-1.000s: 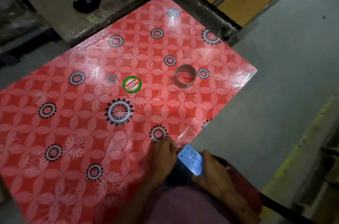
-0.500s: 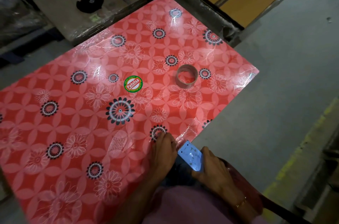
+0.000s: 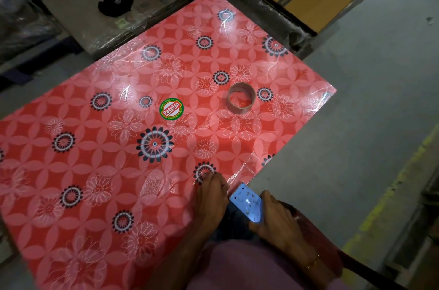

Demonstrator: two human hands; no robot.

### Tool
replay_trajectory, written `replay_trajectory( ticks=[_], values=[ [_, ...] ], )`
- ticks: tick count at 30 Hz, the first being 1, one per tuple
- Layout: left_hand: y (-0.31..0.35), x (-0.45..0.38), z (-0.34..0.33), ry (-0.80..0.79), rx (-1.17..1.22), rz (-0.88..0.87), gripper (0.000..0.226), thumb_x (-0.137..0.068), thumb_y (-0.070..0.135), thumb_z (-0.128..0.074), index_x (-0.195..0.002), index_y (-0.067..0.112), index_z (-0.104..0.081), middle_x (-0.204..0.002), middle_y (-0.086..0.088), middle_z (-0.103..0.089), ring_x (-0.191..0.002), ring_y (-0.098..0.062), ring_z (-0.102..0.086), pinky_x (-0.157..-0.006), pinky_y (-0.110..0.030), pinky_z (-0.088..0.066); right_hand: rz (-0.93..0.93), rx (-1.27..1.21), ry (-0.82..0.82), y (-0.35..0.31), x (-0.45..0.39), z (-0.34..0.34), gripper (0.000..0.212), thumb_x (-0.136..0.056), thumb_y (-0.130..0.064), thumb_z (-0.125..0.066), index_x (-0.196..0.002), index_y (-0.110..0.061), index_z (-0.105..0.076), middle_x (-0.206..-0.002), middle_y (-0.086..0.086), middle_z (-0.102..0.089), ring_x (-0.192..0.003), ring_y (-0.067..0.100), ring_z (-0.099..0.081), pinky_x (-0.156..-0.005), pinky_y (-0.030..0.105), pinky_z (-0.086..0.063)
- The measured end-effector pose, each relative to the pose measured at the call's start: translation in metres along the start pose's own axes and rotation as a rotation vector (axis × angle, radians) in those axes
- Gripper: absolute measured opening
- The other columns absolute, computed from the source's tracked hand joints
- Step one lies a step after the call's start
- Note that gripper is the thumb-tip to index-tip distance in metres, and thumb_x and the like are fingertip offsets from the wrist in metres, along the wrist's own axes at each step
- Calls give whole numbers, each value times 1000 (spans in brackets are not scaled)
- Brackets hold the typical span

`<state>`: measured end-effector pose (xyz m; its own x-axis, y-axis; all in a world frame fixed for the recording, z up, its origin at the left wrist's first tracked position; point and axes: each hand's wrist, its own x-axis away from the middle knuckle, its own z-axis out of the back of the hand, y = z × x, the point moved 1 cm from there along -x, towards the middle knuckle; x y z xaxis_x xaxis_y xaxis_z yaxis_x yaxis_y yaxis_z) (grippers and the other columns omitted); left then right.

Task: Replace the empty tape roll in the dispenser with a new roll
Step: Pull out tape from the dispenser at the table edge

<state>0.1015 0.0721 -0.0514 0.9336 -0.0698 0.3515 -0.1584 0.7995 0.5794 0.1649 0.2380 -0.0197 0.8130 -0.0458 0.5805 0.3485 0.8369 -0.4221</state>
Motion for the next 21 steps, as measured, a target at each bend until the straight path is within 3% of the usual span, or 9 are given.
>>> replay_trajectory(
  ticks=[7,9,11,13,15,19,21],
  values=[
    [-2,6,-8,59,-116,-46,13,-85,4,-64,-95,12,-60,-105,-5,-61,-86,-23,-61,-69,-36,-52,15,-19,-5,4,-2,-5,46,-77,-43,-70,-96,-26,-32,-97,-7,-47,-99,22,-63,-70,26,-40],
    [-6,5,-7,115,-214,-48,26,-81,18,-74,-104,16,-61,-114,-6,-58,-95,-23,-58,-74,-35,-52,14,-33,-10,6,-3,-8,46,-78,-42,-71,-95,-27,-31,-98,-7,-48,-99,23,-63,-73,28,-44],
    [-14,1,-4,166,-358,-83,47,-78,36,-76,-120,22,-59,-131,-9,-53,-117,-29,-53,-91,-42,-49,13,-43,-13,8,-5,-11,47,-80,-46,-71,-96,-27,-31,-98,-8,-47,-100,23,-63,-73,30,-44],
    [-23,-1,-3,197,-422,-166,53,-88,43,-65,-135,23,-51,-151,-15,-41,-139,-36,-40,-107,-53,-40,13,-45,-17,10,-7,-15,49,-82,-52,-70,-98,-26,-32,-99,-8,-46,-103,25,-62,-74,31,-42],
    [-30,1,-8,189,-431,-232,55,-97,44,-50,-147,21,-41,-161,-17,-26,-149,-37,-25,-113,-57,-32,13,-42,-25,11,-10,-18,49,-83,-53,-69,-99,-26,-31,-100,-8,-44,-106,25,-61,-73,29,-37],
    [-32,1,-15,136,-420,-197,70,-98,63,-28,-157,26,-19,-167,-11,-3,-154,-29,0,-123,-51,-8,24,-42,-29,12,-11,-19,50,-82,-49,-70,-99,-26,-29,-100,-9,-41,-107,25,-61,-72,27,-33],
    [-27,-3,-14,142,-438,-178,80,-92,73,-26,-157,26,-19,-167,-12,-7,-154,-29,-1,-124,-51,-4,29,-43,-38,13,-11,-19,50,-81,-46,-71,-99,-25,-30,-100,-9,-41,-106,25,-60,-71,26,-32]
  ],
)
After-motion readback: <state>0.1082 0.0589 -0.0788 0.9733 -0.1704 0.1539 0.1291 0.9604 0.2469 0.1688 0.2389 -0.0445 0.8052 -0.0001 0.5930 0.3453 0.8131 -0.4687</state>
